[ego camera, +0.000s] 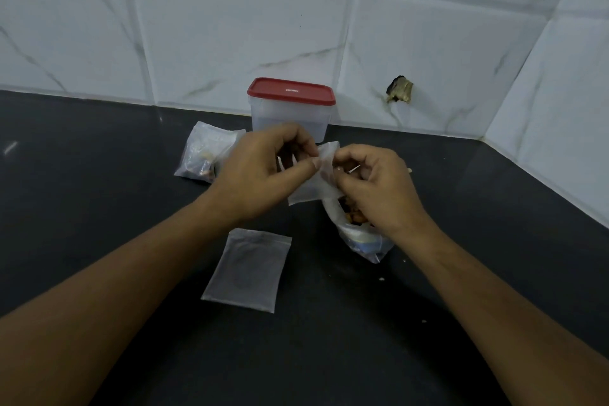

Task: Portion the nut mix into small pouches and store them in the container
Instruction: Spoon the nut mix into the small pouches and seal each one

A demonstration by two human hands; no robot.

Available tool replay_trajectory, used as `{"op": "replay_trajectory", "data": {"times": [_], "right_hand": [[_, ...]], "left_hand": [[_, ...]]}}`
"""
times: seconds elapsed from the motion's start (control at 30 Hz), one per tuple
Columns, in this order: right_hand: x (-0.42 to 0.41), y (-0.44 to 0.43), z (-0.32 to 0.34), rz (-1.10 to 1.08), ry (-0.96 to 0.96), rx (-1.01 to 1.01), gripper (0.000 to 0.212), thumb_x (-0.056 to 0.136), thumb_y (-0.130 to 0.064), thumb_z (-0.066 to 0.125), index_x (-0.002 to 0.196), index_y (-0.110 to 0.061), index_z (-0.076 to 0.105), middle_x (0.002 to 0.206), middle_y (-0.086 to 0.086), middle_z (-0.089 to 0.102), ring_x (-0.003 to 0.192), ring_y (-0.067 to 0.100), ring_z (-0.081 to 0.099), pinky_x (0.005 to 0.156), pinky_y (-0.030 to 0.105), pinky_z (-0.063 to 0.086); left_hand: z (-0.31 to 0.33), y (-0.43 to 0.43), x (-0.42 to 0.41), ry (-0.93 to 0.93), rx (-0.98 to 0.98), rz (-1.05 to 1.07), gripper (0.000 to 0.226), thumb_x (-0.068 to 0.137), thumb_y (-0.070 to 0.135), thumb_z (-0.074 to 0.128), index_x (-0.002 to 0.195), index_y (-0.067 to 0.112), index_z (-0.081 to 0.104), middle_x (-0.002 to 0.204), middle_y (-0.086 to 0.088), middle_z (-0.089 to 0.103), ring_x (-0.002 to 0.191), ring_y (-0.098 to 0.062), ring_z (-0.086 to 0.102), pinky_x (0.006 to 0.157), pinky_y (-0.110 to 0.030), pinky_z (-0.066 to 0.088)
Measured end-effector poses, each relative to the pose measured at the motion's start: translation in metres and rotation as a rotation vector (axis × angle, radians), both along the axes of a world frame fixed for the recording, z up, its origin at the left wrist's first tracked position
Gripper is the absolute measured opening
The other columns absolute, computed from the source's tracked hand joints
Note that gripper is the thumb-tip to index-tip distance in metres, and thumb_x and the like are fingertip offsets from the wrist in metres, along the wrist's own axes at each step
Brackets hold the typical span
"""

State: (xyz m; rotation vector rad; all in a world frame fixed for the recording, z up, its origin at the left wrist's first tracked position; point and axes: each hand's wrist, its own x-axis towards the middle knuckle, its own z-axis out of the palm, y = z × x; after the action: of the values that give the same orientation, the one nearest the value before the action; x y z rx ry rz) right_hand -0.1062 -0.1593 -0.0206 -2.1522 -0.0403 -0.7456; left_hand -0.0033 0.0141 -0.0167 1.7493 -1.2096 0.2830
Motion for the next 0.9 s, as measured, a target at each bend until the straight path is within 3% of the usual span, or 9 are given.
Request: {"op": "replay_trajectory", "data": {"times": [0.07,0.17,0.3,0.5,0.63,0.77,0.9], "right_hand": [[0.000,-0.002,0.001,0.041,0.001,0.058,0.022,0.096,-0.003,0.068,0.102,-0.022,0.078,0.086,-0.001,0.076,0.078,0.013,0.072,0.072,0.027,0.059],[0.001,-0.002,0.000,0.089,0.012,0.111,0.027,0.098,-0.001,0.065,0.109,-0.022,0.077,0.094,-0.002,0.078,0.090,0.018,0.075,0.081,0.036,0.063],[0.003,-0.002,-0.003,0.063,0.012,0.120,0.015,0.099,-0.010,0.068,0.108,-0.017,0.078,0.089,0.000,0.076,0.082,0.014,0.073,0.071,0.031,0.060],[0.002,0.001,-0.005,0.016,0.006,0.029,0.009,0.098,-0.021,0.071,0.100,-0.018,0.080,0.084,-0.009,0.075,0.078,0.008,0.071,0.070,0.025,0.057],[0.002,0.001,-0.006,-0.009,-0.006,-0.009,0.010,0.096,-0.022,0.073,0.102,-0.020,0.080,0.096,-0.008,0.075,0.084,0.011,0.071,0.079,0.039,0.062],[0.001,-0.004,0.000,-0.037,-0.035,0.001,0.006,0.094,-0.022,0.075,0.098,-0.019,0.080,0.101,-0.006,0.071,0.087,0.012,0.068,0.078,0.036,0.059],[-0.003,-0.017,0.009,-0.170,-0.106,-0.030,0.004,0.094,-0.024,0.075,0.094,-0.022,0.078,0.097,-0.006,0.071,0.090,0.011,0.069,0.080,0.033,0.059]], "left_hand": [[0.000,0.002,0.007,-0.118,-0.008,0.055,0.026,0.090,0.028,0.071,0.113,0.017,0.066,0.108,0.004,0.066,0.098,-0.012,0.062,0.079,-0.033,0.056],[-0.005,0.002,0.011,-0.231,0.110,0.087,0.063,0.085,0.044,0.073,0.140,0.018,0.054,0.136,0.004,0.057,0.125,-0.009,0.051,0.101,-0.033,0.049],[-0.011,-0.002,0.005,-0.269,0.216,0.057,0.092,0.080,0.069,0.065,0.153,0.018,0.041,0.150,0.002,0.049,0.137,-0.010,0.043,0.112,-0.033,0.041],[-0.010,-0.003,0.007,-0.308,0.216,0.066,0.080,0.079,0.070,0.062,0.142,0.022,0.054,0.135,0.006,0.060,0.126,-0.009,0.051,0.104,-0.037,0.047],[-0.009,-0.003,0.007,-0.258,0.185,0.039,0.070,0.078,0.065,0.069,0.134,0.022,0.059,0.128,0.009,0.063,0.119,-0.004,0.055,0.101,-0.030,0.049],[-0.011,-0.004,0.009,-0.127,0.152,0.041,0.058,0.080,0.052,0.078,0.128,0.025,0.060,0.120,0.015,0.065,0.112,0.000,0.059,0.096,-0.026,0.052],[-0.017,-0.005,0.008,0.133,0.072,0.010,0.051,0.081,0.044,0.082,0.125,0.030,0.061,0.116,0.019,0.066,0.111,0.006,0.060,0.091,-0.008,0.047]]}}
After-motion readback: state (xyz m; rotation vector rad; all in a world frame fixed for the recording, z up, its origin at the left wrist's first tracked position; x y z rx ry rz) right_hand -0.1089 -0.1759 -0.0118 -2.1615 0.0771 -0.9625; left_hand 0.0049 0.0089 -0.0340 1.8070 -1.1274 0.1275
